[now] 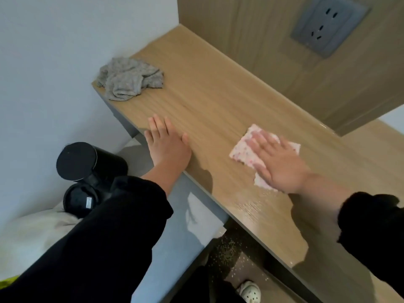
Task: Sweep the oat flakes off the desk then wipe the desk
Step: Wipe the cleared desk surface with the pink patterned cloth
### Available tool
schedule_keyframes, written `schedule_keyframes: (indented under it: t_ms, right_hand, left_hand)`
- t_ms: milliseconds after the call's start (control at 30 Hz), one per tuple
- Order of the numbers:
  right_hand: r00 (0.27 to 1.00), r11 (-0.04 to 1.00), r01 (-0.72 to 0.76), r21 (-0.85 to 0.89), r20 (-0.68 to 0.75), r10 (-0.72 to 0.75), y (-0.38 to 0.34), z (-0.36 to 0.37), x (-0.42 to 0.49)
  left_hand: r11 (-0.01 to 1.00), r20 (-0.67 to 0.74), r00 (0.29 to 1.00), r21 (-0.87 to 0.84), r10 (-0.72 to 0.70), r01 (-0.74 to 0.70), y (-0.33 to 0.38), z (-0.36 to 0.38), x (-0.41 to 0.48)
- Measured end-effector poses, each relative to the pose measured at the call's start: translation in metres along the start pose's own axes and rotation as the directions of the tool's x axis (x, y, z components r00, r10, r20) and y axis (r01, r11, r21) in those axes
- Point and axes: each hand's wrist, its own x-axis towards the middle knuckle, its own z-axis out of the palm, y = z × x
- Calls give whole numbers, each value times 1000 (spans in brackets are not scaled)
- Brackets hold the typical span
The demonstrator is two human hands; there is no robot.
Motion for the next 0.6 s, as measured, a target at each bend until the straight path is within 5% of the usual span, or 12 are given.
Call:
schedule_keyframes:
  t_ms: [67, 133, 300, 433, 500, 600]
  right_hand:
    - [942, 935, -332, 126, 0, 334, 9, -5, 12]
    - [896, 883, -443, 153, 45, 442, -19, -8, 24]
    - [993, 987, -113, 116, -27, 117, -89, -2, 2]
    - [973, 974, 227, 25, -48, -225, -72, 22, -61]
    - [976, 976, 218, -6, 1, -218, -48, 27, -82]
    - [997, 995, -78, 66, 34, 76, -30, 21, -73]
  left_hand:
    - [1000, 12, 1000, 7, 14, -14, 7, 3, -8]
    - [1000, 15, 1000, 9, 20, -20, 10, 4, -11]
    - [998, 26, 1000, 63, 6, -8, 9, 2, -7]
    - [993, 14, 999, 103, 46, -48, 23, 7, -26]
    - [991, 6, 997, 101, 83, -83, 35, 12, -43]
    - [991, -6, 995, 92, 96, -95, 44, 17, -55]
